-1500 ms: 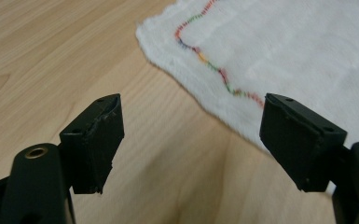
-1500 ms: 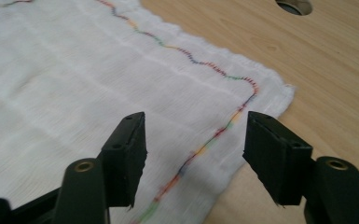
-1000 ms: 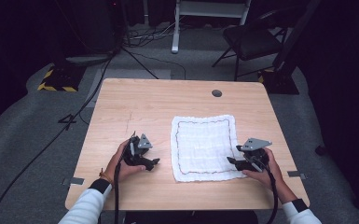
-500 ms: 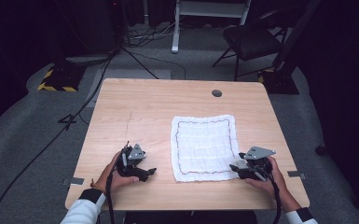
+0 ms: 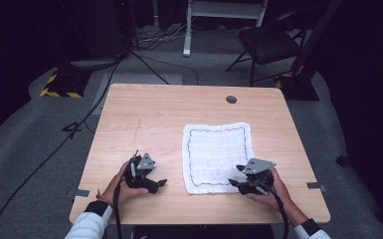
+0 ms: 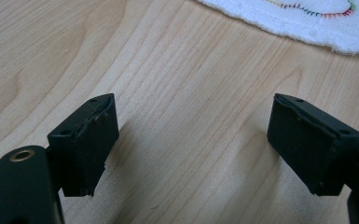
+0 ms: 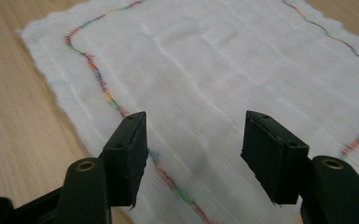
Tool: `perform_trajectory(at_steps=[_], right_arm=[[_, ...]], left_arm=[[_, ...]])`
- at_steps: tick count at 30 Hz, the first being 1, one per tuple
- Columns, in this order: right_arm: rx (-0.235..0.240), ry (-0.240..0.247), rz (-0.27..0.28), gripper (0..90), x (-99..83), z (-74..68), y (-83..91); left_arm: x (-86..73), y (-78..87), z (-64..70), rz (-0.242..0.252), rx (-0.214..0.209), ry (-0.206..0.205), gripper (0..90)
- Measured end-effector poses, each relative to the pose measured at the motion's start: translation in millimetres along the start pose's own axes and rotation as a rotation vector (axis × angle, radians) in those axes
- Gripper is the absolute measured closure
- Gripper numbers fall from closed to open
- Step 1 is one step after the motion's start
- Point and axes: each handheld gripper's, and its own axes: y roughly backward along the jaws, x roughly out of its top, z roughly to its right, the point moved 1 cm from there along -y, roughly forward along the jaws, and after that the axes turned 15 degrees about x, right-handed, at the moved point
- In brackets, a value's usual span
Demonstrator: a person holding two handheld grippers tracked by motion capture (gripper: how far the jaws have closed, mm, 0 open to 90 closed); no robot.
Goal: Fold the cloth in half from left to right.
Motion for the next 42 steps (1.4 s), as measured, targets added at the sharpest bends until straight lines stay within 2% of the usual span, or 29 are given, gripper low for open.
perform_trajectory(at_steps=[6, 12, 17, 18, 20, 24, 26, 28, 32, 34, 35, 37, 42], right_arm=[[0.107, 0.095, -0.008, 45.2, 26.7, -28.3, -32.1], [0.189, 0.144, -0.015, 44.9, 45.6, -50.3, -59.6], [0.223, 0.181, -0.045, 46.0, 56.9, -63.3, -83.7], [0.219, 0.184, -0.056, 46.4, 57.6, -64.1, -88.6], [0.227, 0.167, -0.042, 50.1, 60.1, -63.3, -93.4], [0.219, 0.131, -0.046, 69.7, 65.8, -58.6, -97.8], [0.203, 0.135, -0.05, 78.8, 65.9, -58.4, -97.4], [0.195, 0.132, -0.055, 84.3, 64.6, -58.5, -95.1], [0.227, 0.133, -0.068, 86.2, 63.2, -64.4, -90.6], [0.245, 0.147, -0.073, 86.4, 62.3, -70.8, -88.4], [0.248, 0.155, -0.078, 86.4, 61.7, -72.5, -87.7], [0.257, 0.165, -0.081, 86.5, 60.4, -75.8, -86.5], [0.259, 0.161, -0.069, 86.7, 60.2, -77.2, -82.7]], left_arm=[[5.9, -6.5, -3.5, -0.007, 0.016, 0.012, 15.2], [7.0, -7.7, -4.0, -0.007, 0.02, 0.017, 15.3], [7.1, -7.9, -4.2, -0.007, 0.019, 0.017, 15.1], [7.1, -7.9, -4.1, -0.007, 0.019, 0.017, 15.1], [7.3, -8.1, -4.3, -0.007, 0.018, 0.017, 15.1], [10.4, -11.3, -5.1, -0.01, 0.033, 0.032, 15.1], [12.4, -13.2, -5.7, -0.014, 0.042, 0.042, 15.1], [15.4, -16.4, -7.8, -0.017, 0.055, 0.056, 15.6], [25.5, -27.4, -15.1, -0.018, 0.108, 0.1, 18.4], [33.6, -34.4, -21.0, -0.039, 0.1, 0.121, 18.2], [38.5, -37.5, -23.8, -0.037, 0.11, 0.14, 18.8], [48.6, -42.1, -29.9, -0.008, 0.113, 0.194, 20.6], [81.3, -62.5, -40.4, 0.017, 0.124, 0.227, 21.1]])
